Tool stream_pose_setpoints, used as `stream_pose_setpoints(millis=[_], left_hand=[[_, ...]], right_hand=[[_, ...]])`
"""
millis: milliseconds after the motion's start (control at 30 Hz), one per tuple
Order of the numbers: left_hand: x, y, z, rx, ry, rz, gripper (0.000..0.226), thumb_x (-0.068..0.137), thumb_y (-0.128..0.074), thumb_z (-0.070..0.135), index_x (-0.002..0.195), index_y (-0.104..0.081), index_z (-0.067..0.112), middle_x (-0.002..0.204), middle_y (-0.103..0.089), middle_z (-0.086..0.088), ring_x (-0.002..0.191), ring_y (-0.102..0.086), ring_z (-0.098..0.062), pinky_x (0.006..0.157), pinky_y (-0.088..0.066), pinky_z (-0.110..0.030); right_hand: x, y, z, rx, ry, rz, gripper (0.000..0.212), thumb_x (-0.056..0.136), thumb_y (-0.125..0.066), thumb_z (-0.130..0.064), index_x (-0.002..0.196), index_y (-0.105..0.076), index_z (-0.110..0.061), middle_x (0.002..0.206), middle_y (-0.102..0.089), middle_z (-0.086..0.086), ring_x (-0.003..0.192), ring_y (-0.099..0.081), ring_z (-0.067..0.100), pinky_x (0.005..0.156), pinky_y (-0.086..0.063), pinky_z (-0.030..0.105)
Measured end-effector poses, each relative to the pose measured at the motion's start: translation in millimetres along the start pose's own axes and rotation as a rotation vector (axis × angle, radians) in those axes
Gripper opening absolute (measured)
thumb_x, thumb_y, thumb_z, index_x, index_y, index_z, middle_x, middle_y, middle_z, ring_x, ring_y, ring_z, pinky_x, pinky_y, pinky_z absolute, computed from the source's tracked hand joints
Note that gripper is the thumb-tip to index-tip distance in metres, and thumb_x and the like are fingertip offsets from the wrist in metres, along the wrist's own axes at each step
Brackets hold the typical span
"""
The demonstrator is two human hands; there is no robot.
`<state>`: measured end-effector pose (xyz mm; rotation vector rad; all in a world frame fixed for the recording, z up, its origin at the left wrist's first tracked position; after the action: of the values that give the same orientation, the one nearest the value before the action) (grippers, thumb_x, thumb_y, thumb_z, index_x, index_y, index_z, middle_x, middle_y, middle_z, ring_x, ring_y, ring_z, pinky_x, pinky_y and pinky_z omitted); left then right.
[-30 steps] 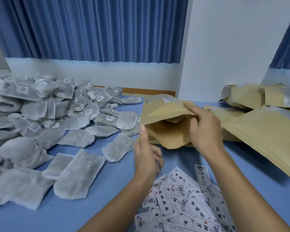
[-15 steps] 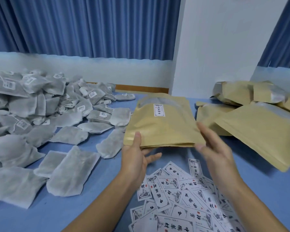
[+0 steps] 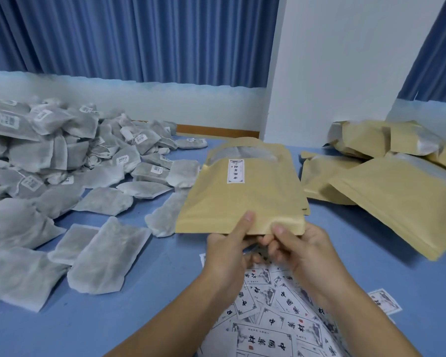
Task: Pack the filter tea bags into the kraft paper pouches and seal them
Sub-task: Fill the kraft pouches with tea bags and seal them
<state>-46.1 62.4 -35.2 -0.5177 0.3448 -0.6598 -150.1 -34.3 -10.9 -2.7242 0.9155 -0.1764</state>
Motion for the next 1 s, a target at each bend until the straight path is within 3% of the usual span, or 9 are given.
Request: stream_pose_setpoints(millis=[100,267,367,467,667,733,833,900,1000], left_hand=[[-2,-4,-3,-0.013,-0.003,0.013,0.030,0.085,-0.079,0.030,0.096,-0.071,0.003,0.072,-0.058,-0.017,0.063,-0.049,-0.028,0.066,-0.041,-0.044],[-4,-2,-7,0.054,0.018,0.010,0.025,0.081,-0.082,0.025,0.061,-0.072,0.015,0.063,-0.058,-0.009,0.048,-0.050,-0.017,0.043,-0.037,-0.023],[-3,-1,-8,0.071,0.027,-0.021,0.036,0.082,-0.082,0.023,0.049,-0.069,0.015,0.058,-0.057,-0.006,0.043,-0.046,-0.015,0.044,-0.040,-0.023],[-2,-3,-8,0.107,0.008,-0.024,0.036,0.080,-0.083,0.026,0.049,-0.068,0.015,0.057,-0.057,-0.007,0.048,-0.050,-0.019,0.052,-0.044,-0.027],[-2,-1,-4,0.006,-0.042,0.036,0.011,0.082,-0.082,0.025,0.081,-0.074,0.018,0.068,-0.061,-0.005,0.051,-0.051,-0.016,0.043,-0.036,-0.025],[0,1,-3,0.048,-0.042,0.039,0.012,0.081,-0.082,0.029,0.072,-0.076,0.029,0.064,-0.058,0.000,0.048,-0.046,-0.012,0.044,-0.032,-0.024],[-2,-4,-3,0.104,-0.043,0.007,0.018,0.072,-0.084,0.036,0.061,-0.073,0.028,0.055,-0.052,-0.003,0.043,-0.045,-0.014,0.044,-0.035,-0.023],[-4,-5,-4,0.107,-0.048,-0.009,0.020,0.070,-0.083,0.038,0.059,-0.072,0.024,0.055,-0.053,-0.005,0.043,-0.047,-0.016,0.044,-0.039,-0.024],[-6,-5,-5,0.106,-0.096,0.004,0.020,0.088,-0.075,0.035,0.071,-0.074,0.025,0.060,-0.059,-0.009,0.047,-0.052,-0.020,0.040,-0.040,-0.026]], right_hand=[[-7,-13,7,0.007,-0.014,0.084,0.019,0.094,-0.064,-0.018,0.094,-0.067,0.000,0.073,-0.067,0.018,0.054,-0.058,0.020,0.045,-0.045,0.026],[-11,-15,4,-0.004,0.022,0.230,0.021,0.095,-0.064,-0.019,0.088,-0.067,0.000,0.060,-0.056,0.016,0.049,-0.047,0.022,0.041,-0.043,0.026],[-9,-14,6,-0.054,0.075,0.255,0.022,0.095,-0.065,-0.017,0.086,-0.065,0.003,0.058,-0.056,0.014,0.052,-0.048,0.022,0.052,-0.048,0.034],[-9,-17,13,-0.017,0.104,0.313,0.019,0.095,-0.065,-0.017,0.090,-0.067,0.001,0.058,-0.055,0.012,0.057,-0.052,0.026,0.065,-0.049,0.045],[-7,-10,9,0.077,0.152,0.431,0.016,0.093,-0.068,-0.017,0.087,-0.068,-0.003,0.057,-0.057,0.011,0.052,-0.053,0.020,0.056,-0.047,0.033],[-7,-8,7,0.131,0.141,0.466,0.014,0.092,-0.070,-0.017,0.090,-0.070,-0.003,0.058,-0.058,0.010,0.051,-0.053,0.017,0.052,-0.047,0.029],[-10,-21,13,0.207,0.046,0.344,0.017,0.087,-0.073,-0.013,0.087,-0.069,0.003,0.060,-0.058,0.014,0.054,-0.055,0.026,0.045,-0.046,0.028],[-10,-25,16,0.184,0.049,0.323,0.022,0.087,-0.072,-0.010,0.073,-0.063,0.004,0.060,-0.055,0.018,0.062,-0.054,0.034,0.058,-0.048,0.040],[-8,-25,13,0.195,0.091,0.409,0.019,0.089,-0.071,-0.006,0.074,-0.062,0.002,0.059,-0.052,0.016,0.067,-0.051,0.034,0.072,-0.046,0.050]])
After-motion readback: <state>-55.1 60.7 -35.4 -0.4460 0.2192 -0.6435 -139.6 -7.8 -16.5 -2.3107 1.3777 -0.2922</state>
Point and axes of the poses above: each hand's wrist, its own x-axis towards the middle knuckle, its own y-axis out of the back of the hand, z = x × y, the point moved 1 cm from there along x, towards the middle knuckle
